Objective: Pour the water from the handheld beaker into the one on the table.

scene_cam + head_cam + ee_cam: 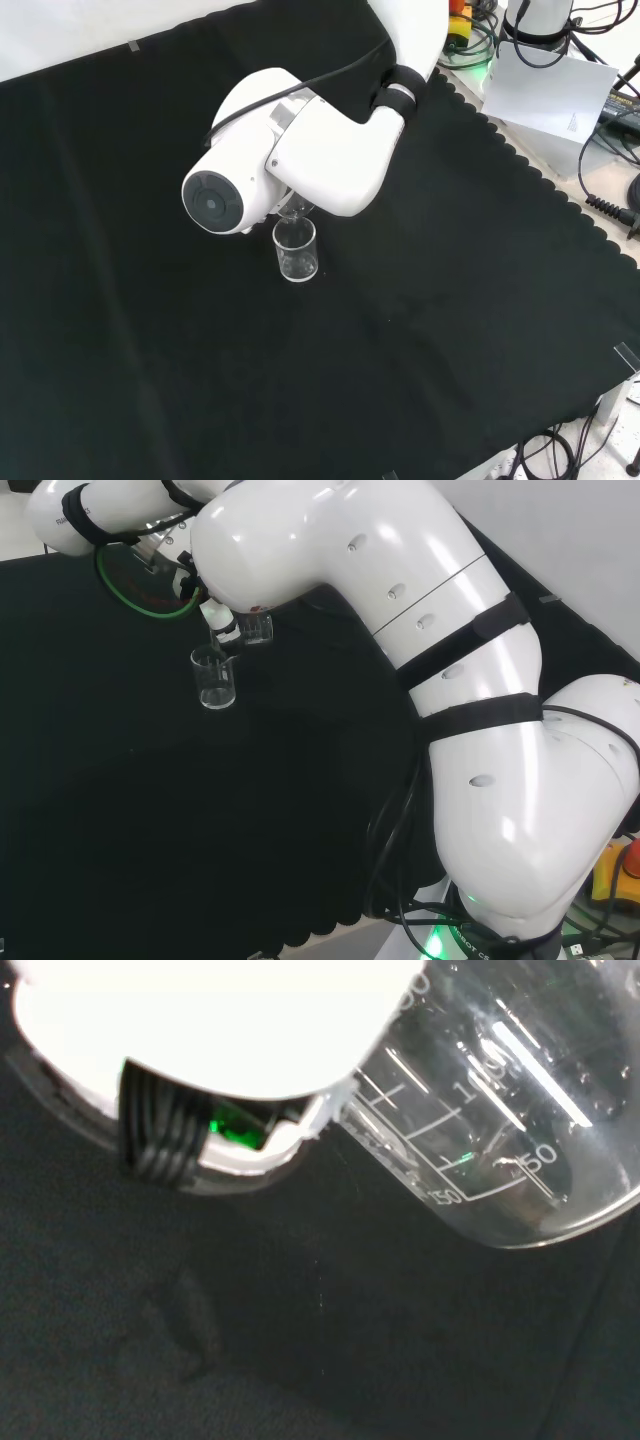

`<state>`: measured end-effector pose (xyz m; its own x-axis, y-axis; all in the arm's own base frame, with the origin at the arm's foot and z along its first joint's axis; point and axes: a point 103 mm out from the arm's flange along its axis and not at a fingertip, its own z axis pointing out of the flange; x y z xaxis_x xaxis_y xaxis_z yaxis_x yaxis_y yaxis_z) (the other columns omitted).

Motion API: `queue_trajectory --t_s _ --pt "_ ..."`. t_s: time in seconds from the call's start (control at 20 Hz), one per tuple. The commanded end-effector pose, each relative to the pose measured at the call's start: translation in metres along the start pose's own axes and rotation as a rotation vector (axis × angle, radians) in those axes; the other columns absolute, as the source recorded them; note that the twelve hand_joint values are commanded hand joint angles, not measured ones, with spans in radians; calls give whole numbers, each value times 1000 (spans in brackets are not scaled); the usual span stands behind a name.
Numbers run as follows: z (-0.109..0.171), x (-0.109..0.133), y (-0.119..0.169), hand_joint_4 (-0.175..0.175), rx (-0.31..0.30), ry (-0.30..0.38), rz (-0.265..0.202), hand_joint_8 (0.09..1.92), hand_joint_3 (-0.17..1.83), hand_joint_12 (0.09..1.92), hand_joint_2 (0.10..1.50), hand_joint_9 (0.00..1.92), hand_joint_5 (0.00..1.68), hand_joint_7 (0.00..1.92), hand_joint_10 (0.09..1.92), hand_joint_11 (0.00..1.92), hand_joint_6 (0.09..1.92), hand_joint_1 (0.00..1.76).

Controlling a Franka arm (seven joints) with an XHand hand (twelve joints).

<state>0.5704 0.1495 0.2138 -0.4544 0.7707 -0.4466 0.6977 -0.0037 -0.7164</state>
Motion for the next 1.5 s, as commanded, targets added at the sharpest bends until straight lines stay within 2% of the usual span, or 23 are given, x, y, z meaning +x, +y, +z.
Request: queue_trajectory --t_s 0.05,1.5 --pt "-1 1 -1 -175 -2 -7 -13 874 790 759 621 1467 1162 1220 790 1173 897 1303" --pt "-12 13 -3 -175 29 -27 1 877 791 759 621 1468 1160 1218 792 1171 900 1303"
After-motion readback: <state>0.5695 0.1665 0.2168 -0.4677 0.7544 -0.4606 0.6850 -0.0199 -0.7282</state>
